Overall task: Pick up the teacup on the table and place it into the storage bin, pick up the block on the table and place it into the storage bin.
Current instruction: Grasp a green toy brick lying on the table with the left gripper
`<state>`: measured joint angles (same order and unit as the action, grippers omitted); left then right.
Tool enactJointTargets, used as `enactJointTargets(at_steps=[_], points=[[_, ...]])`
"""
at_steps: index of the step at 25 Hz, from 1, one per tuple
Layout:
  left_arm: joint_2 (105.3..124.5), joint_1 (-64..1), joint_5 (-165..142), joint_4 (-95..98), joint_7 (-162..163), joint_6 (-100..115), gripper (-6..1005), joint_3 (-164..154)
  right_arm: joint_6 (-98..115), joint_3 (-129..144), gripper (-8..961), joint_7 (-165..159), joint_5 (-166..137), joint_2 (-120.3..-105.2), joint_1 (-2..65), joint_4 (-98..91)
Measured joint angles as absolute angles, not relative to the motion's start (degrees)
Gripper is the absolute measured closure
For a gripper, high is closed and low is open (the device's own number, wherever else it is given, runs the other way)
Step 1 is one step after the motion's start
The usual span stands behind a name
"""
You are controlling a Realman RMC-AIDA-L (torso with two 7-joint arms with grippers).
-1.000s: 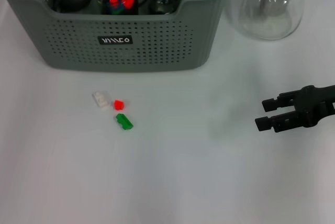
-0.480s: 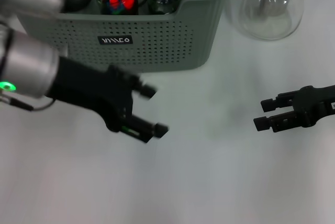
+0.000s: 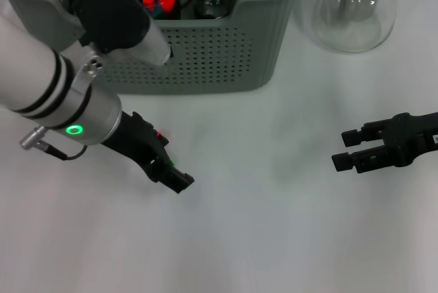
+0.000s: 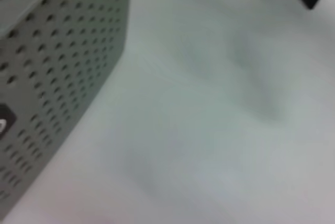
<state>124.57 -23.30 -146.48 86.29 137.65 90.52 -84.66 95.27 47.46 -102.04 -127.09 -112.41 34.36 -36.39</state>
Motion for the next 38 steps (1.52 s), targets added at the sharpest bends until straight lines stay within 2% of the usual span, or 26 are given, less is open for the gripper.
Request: enactJointTargets(at_steps=[33,38], points=[[124.66,-25.9,-157.7,78.4,148.3,80.4,146,-94.9,95.0,47.5,128,-102.1,-127.1,-112.32,34.6,-36.3],[124.59,-26.9,-157.8,77.1,149.0,80.3,241,-95.0,95.0,47.5,128,-102.1,-127.1,-112.24,34.6,-36.3]])
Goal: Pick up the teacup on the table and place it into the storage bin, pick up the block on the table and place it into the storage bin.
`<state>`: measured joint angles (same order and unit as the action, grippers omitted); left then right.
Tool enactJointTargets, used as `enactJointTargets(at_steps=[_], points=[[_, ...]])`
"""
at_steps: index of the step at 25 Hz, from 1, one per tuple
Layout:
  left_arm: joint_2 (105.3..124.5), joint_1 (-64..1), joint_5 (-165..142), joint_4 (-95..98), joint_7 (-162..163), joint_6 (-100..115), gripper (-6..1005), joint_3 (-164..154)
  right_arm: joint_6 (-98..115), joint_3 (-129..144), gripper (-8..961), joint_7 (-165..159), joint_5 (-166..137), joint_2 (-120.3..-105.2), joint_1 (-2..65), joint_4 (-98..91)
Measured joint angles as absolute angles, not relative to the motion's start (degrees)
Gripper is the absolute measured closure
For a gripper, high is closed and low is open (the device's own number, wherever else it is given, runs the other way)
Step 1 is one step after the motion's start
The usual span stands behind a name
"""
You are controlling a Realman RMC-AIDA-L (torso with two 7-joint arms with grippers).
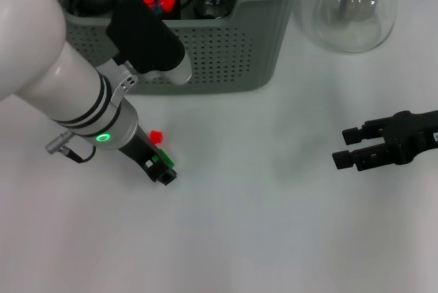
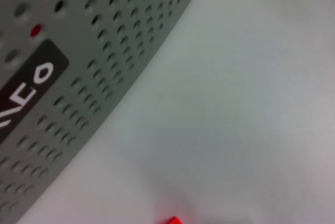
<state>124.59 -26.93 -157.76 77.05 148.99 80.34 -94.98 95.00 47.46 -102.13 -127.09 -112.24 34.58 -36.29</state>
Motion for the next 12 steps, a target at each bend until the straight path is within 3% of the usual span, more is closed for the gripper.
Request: enactJointTargets(at_steps=[6,9,12], points=[[124.52,-27.0,-157.8,78.2,149.3,80.6,354,-94.7,95.0,47.5,128,-102.1,-127.1,-112.23,34.4,-36.3],[124.47,-26.1,-157.7,80.9,149.6,81.5,592,-94.2,95.0,47.5,128,-102.1,-127.1,-112.23,34.4,-36.3],[124.5,-24.8,-155.3,85.9,149.0,86.2,596,-91.4,95.0,47.5,128,-102.1,-127.1,-112.24,34.4,-36.3]])
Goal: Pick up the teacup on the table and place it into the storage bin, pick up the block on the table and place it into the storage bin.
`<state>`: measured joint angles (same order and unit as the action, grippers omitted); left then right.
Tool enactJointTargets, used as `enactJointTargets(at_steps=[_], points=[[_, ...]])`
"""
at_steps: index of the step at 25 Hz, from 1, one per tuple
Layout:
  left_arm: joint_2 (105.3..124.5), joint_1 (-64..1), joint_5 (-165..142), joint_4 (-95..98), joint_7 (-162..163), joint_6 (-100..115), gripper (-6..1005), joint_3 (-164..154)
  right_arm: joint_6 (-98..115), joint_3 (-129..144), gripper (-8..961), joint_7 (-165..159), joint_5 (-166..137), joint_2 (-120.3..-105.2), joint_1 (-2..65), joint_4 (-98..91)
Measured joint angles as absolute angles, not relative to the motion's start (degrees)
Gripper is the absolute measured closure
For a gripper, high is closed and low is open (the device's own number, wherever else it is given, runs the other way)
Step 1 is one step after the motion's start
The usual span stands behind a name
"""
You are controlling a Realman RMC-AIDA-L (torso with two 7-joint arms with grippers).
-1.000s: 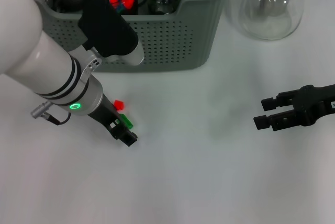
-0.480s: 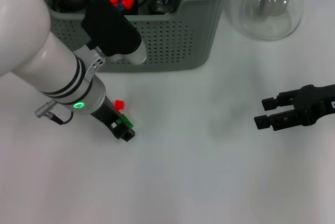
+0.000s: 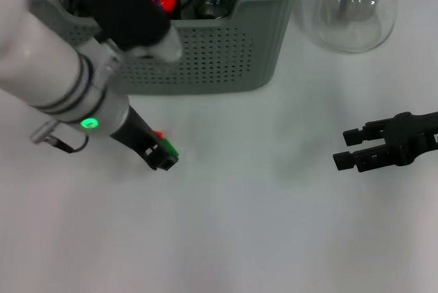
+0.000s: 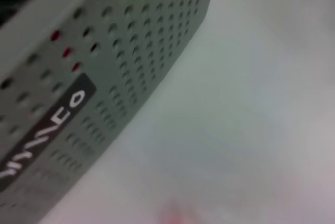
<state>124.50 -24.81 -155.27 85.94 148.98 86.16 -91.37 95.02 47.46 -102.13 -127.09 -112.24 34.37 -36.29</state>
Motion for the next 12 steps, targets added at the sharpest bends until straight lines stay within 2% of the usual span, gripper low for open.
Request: enactJointTargets(at_steps=[6,12], points=[[124.34,-24.0,-129.7,97.8,142.0,103.5,596,-70.6,95.0,47.5,129,-102.1,-127.1,-112.17,34.4,-36.3],[122.63,-31.2,-111.7,101.2,140.0,105.7,591,-48.7,95.1,47.5,129,-102.1,-127.1,-112.25,34.7,-36.3]])
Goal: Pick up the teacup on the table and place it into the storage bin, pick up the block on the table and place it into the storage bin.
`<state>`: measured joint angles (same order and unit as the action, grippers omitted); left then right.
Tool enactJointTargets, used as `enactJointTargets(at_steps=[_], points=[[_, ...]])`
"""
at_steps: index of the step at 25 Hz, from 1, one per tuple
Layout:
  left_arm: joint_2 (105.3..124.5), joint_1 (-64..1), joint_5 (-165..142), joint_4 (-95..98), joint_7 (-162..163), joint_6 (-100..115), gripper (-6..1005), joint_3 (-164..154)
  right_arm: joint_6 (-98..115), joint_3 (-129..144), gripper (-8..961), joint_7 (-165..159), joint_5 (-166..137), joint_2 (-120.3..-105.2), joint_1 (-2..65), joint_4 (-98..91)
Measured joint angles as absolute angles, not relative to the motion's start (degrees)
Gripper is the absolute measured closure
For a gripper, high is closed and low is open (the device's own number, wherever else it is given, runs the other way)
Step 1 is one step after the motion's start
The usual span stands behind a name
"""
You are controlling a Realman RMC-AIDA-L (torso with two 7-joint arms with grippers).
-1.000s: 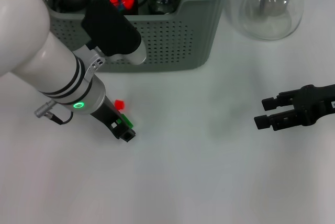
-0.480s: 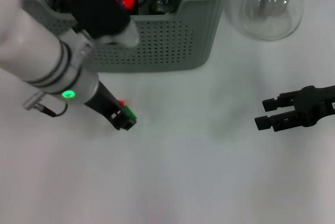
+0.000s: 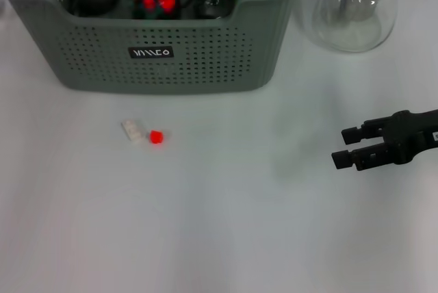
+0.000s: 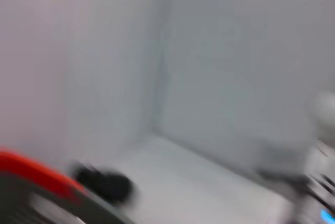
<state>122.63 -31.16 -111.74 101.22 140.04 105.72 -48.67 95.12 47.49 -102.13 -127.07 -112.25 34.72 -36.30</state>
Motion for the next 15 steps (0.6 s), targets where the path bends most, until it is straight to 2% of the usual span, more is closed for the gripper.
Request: enactJointTargets(at_steps=[3,10,12,15], points=[[121.27,-35.9,-119.6,99.8,142.7,95.7,589,-49.7,95.2,47.5,129,-102.1,-127.1,-112.25,34.8,-36.3],[120.39,-51.4,-153.1,79.5,147.8,84.2,584,-53.0,95.1,47.9,128,-102.2,-127.1,-112.34,35.3,-36.4],[119.36,-54.8,-157.5,71.1,148.6,81.1,583,-53.4,95.1,47.9,128,-102.2,-127.1,-112.34,35.4,-36.4],[116.82,-57.7,-159.2,60.2,150.3,75.7,580,-54.9,95.0,47.9,128,-102.3,-127.2,-112.33,35.5,-36.4]])
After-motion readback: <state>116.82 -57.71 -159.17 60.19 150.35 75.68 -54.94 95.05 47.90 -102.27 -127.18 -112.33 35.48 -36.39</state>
